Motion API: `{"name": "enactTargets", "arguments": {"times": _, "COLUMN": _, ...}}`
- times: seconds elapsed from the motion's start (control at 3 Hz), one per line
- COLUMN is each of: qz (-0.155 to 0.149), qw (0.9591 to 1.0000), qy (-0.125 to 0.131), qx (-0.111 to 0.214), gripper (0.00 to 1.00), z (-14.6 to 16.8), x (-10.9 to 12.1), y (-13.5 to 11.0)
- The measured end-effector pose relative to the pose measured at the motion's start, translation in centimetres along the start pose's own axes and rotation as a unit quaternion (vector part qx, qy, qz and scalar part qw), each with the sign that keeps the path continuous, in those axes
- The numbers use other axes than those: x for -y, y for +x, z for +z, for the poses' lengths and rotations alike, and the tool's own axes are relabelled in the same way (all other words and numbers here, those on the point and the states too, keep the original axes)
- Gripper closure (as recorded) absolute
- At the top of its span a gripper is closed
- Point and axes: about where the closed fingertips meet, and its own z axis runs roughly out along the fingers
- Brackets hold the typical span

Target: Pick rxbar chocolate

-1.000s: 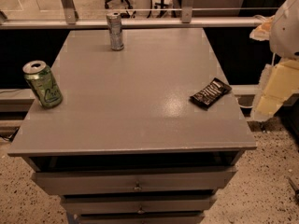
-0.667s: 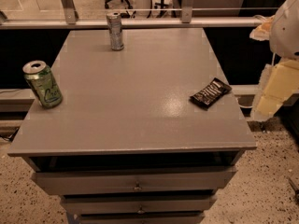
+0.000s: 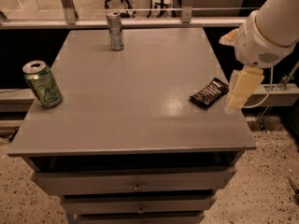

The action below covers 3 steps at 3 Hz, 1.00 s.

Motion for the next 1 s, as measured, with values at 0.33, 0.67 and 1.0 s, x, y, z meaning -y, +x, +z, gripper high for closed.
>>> {"name": "enactTargets", "arguments": {"times": 0.33, "qz": -0.049, "qw": 0.9987, "qy": -0.009, "qx": -0.003, "gripper": 0.0, "z": 5.0, "x": 3.9, "y": -0.5}}
{"name": "enactTargets", "arguments": {"times": 0.67, "qz": -0.063, "qw": 0.9977, "qy": -0.023, "qx": -0.004, "gripper": 0.0, "z": 7.6, "x": 5.7, "y": 0.0}}
{"name": "enactTargets", "arguments": {"times": 1.0, "qz": -0.064, "qw": 0.9971, "qy": -0.042, "qx": -0.002, "gripper": 0.0, "z": 9.7, "x": 6.3, "y": 1.1}}
